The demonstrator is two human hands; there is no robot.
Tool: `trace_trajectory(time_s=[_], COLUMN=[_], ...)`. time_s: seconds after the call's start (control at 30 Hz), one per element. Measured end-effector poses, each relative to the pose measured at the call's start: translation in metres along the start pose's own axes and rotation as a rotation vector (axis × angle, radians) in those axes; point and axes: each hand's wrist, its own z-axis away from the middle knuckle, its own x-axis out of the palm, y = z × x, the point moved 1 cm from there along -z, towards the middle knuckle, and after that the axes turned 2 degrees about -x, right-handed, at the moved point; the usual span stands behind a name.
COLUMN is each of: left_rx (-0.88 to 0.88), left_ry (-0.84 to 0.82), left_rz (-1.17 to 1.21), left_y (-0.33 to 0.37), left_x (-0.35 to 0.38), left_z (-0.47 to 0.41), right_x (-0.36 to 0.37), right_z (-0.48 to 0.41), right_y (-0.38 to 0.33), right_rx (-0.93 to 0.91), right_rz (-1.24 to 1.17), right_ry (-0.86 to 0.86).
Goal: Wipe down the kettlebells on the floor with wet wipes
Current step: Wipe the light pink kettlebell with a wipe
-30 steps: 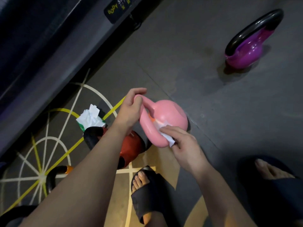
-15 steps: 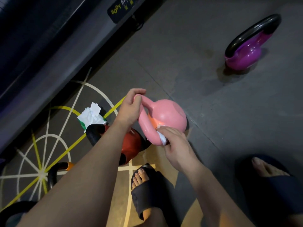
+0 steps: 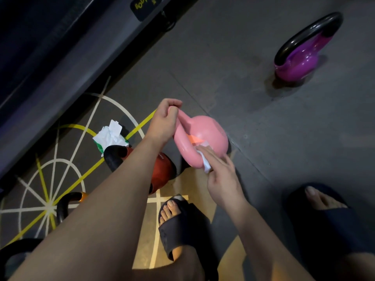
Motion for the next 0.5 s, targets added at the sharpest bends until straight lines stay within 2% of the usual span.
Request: trace_trajectory(time_s=[0.13, 0.3, 0.5], left_rx=[-0.016, -0.022, -0.037], left_ry=[0.031, 0.06, 0.082], left_rz=[-0.011, -0.032, -0.07], left_y=[0.002, 0.002, 0.008], left_x=[0.0, 0.006, 0.01], left_z=[0.001, 0.004, 0.007], right_x=[-0.005, -0.019, -0.023], right_z=[0.006, -0.009, -0.005], right_y=[-0.01, 0.003, -0.017], right_rx=[0.041, 0.085, 0.178], right_rz=[-0.194, -0.074, -0.163], right_ry=[0.016, -0.059, -0.08])
